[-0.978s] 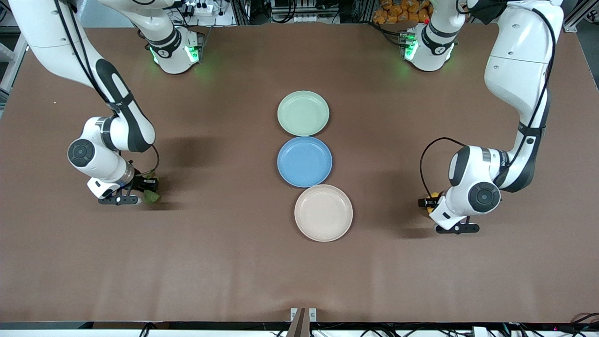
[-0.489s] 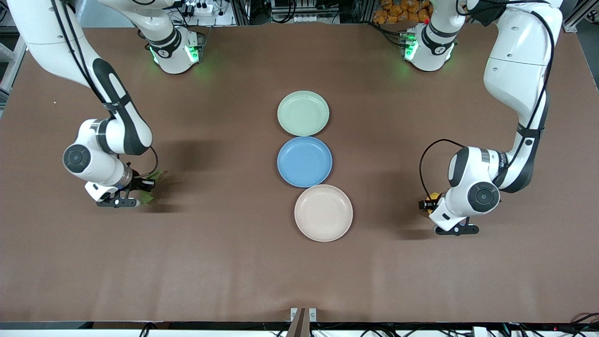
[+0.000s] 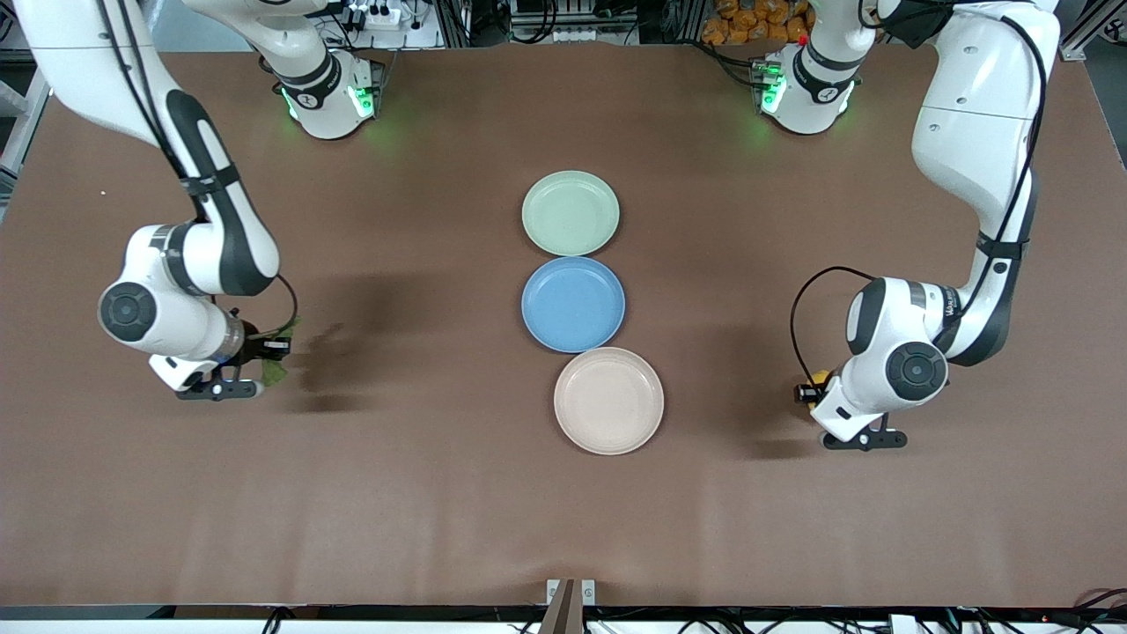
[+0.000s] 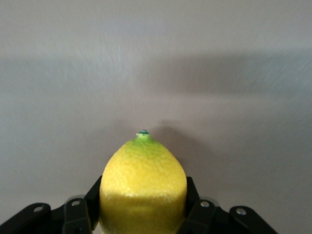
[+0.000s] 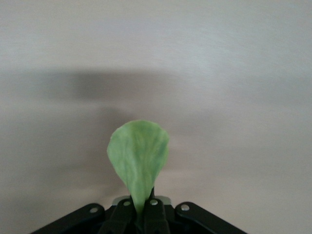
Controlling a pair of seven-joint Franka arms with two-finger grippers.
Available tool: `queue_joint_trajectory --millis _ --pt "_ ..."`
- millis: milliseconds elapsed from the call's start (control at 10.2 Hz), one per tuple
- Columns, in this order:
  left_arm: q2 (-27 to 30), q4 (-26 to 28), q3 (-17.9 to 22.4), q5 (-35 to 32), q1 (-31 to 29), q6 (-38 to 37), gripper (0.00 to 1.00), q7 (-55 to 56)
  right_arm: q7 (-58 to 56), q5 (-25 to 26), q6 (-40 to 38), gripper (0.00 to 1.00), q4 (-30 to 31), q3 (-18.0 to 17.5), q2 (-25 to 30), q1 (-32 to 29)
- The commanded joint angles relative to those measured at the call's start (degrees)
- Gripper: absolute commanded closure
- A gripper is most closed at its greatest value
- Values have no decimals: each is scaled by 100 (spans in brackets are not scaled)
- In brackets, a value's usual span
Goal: Place lemon and lettuce in plates
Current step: 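Carry the lemon to the cream plate while the right gripper carries lettuce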
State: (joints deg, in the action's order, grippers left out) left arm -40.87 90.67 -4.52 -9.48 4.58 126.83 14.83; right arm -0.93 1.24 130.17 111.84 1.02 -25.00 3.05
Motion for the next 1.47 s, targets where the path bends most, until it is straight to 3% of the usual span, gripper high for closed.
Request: queue_joint_trajectory --millis 0,587,880,1370 --pt "78 -356 -31 207 35 -44 100 160 76 -10 -158 100 66 -6 284 353" --pt "132 -656 -31 876 798 -44 100 1546 224 -18 -765 100 75 -32 741 1476" --pt "114 -726 -40 1088 1229 -10 100 2171 1575 -18 -738 100 31 -41 846 2670" --pt "-228 -726 -31 1519 1879 824 100 2725 3176 -18 -774 100 5 -50 979 4263"
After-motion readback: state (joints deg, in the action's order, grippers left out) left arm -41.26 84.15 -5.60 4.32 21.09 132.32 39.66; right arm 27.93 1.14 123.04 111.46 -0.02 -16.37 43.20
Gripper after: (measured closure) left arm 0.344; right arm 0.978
